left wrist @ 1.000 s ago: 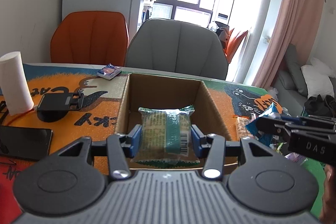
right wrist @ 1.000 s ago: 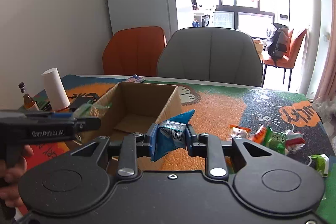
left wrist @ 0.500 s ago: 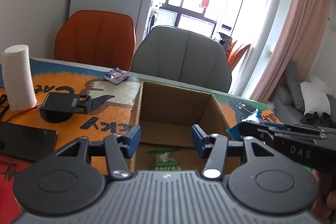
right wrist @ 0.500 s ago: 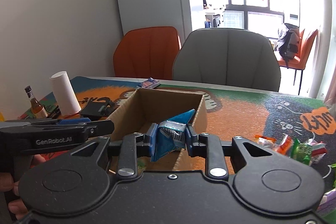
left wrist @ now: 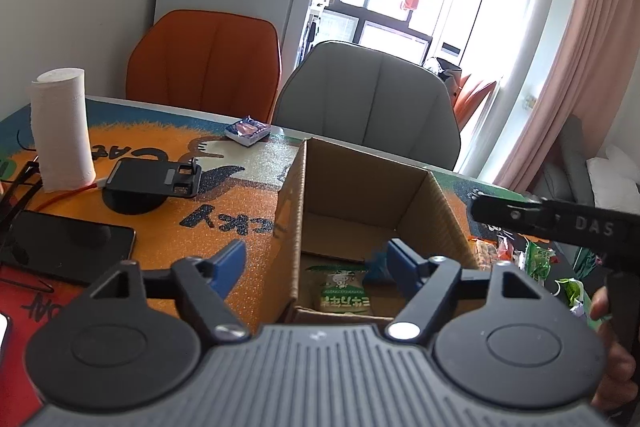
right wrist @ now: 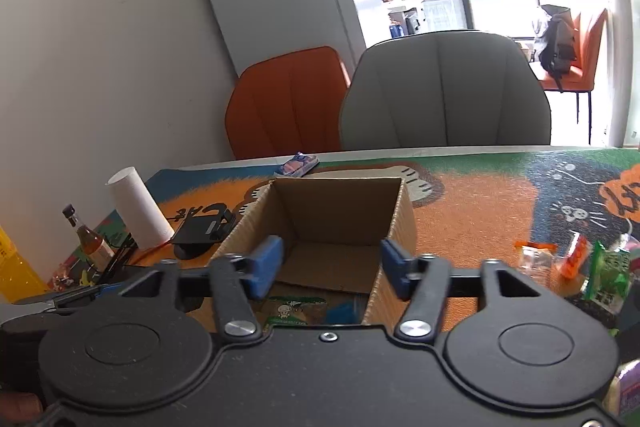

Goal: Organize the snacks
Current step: 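Carry both snacks over the cardboard box and open both grippers to drop them, then move both tools back over the snack pile, then grasp the small clear snack pack with the left gripper while the right grasps the purple bar pack, then carry both packs over the cardboard box and open both grippers to drop them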

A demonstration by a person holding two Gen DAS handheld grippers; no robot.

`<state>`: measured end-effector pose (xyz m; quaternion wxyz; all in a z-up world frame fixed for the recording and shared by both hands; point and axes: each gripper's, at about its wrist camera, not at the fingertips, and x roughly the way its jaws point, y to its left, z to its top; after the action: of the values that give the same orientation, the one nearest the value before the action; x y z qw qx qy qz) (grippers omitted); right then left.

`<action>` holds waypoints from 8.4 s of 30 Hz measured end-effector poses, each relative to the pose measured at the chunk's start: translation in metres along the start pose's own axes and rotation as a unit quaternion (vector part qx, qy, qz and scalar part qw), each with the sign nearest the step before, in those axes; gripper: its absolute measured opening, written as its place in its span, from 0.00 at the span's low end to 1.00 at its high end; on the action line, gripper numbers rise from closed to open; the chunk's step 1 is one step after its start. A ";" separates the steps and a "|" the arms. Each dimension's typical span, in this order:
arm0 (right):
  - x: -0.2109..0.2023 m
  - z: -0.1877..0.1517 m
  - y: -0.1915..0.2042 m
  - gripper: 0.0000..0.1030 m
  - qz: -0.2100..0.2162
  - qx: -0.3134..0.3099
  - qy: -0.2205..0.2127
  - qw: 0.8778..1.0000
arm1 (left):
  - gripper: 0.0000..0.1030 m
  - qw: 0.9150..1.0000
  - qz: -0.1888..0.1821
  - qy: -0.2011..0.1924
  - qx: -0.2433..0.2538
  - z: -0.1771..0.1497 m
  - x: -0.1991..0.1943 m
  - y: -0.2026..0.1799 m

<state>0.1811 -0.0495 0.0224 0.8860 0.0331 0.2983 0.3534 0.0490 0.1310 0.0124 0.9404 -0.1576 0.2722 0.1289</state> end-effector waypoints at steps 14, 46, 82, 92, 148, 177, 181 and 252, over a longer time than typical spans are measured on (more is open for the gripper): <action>-0.043 -0.012 -0.045 0.94 -0.053 0.029 -0.003 0.998 | 1.00 1.000 -0.008 -0.006 0.022 -0.004 0.001 -0.032; -0.116 -0.057 -0.157 1.00 -0.151 0.088 0.006 0.985 | 0.99 0.990 -0.093 0.015 0.101 -0.028 0.017 -0.152; -0.062 -0.080 -0.234 0.86 -0.251 0.136 0.060 0.957 | 0.29 0.972 -0.162 0.120 0.122 -0.077 0.117 -0.223; -0.056 -0.087 -0.234 0.92 -0.268 0.113 0.075 0.954 | 0.29 0.967 -0.167 0.143 0.131 -0.089 0.133 -0.236; -0.083 -0.125 -0.210 0.60 -0.278 0.100 0.095 0.951 | 0.25 0.966 -0.124 0.162 0.159 -0.115 0.099 -0.211; -0.093 -0.123 -0.206 0.32 -0.245 0.091 0.096 0.960 | 0.17 0.968 -0.118 0.152 0.162 -0.106 0.104 -0.214; -0.093 -0.115 -0.199 0.31 -0.233 0.092 0.083 0.965 | 0.17 0.971 -0.119 0.136 0.156 -0.095 0.094 -0.209; 0.037 0.012 -0.001 0.31 -0.056 -0.015 0.029 0.998 | 0.26 0.999 -0.003 0.012 0.038 0.036 0.055 -0.027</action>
<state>0.2099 -0.0249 0.0132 0.8959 -0.0069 0.3201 0.3081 0.1202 0.1279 0.0174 0.9429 -0.1238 0.2878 0.1134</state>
